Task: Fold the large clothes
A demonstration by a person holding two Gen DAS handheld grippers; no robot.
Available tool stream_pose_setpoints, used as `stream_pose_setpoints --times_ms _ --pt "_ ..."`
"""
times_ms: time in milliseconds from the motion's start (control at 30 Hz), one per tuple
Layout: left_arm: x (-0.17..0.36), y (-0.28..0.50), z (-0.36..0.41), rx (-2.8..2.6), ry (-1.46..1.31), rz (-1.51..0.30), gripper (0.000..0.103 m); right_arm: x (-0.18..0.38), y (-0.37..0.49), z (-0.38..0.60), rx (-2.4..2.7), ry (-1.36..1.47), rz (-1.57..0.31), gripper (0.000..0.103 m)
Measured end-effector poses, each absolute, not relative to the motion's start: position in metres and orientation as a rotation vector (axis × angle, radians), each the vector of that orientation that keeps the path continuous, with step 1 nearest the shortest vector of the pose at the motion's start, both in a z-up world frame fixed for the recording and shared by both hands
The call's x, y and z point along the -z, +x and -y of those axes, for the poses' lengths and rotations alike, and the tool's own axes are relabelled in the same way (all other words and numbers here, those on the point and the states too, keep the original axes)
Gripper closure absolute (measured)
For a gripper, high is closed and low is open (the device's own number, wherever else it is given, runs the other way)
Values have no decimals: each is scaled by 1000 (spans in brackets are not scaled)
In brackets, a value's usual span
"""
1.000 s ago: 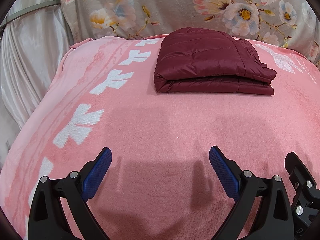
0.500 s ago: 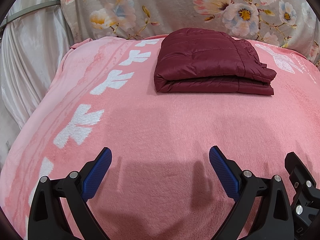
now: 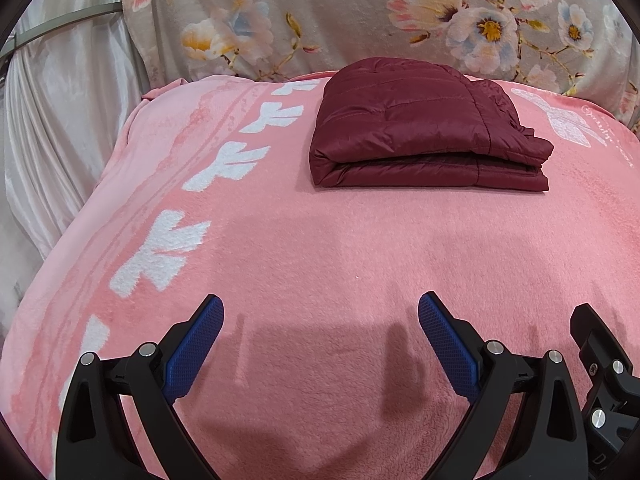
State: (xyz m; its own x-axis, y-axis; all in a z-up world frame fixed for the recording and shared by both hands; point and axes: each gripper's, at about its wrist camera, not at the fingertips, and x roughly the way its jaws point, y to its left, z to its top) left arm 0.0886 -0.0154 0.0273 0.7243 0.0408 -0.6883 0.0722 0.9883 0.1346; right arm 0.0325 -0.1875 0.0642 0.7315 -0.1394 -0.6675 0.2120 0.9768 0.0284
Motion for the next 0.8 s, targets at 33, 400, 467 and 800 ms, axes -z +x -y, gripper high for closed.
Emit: stream_pose_setpoints --times_ms 33,400,467,800 --pt "-27 89 15 17 156 -761 7 -64 33 188 193 105 -725 5" --pt "-29 90 11 15 160 -754 7 -64 32 187 194 105 -725 5" --pt "-30 89 12 18 160 -755 7 -64 32 188 195 106 -725 5" --pt "-32 91 10 18 163 -752 8 -64 33 191 196 105 -726 5"
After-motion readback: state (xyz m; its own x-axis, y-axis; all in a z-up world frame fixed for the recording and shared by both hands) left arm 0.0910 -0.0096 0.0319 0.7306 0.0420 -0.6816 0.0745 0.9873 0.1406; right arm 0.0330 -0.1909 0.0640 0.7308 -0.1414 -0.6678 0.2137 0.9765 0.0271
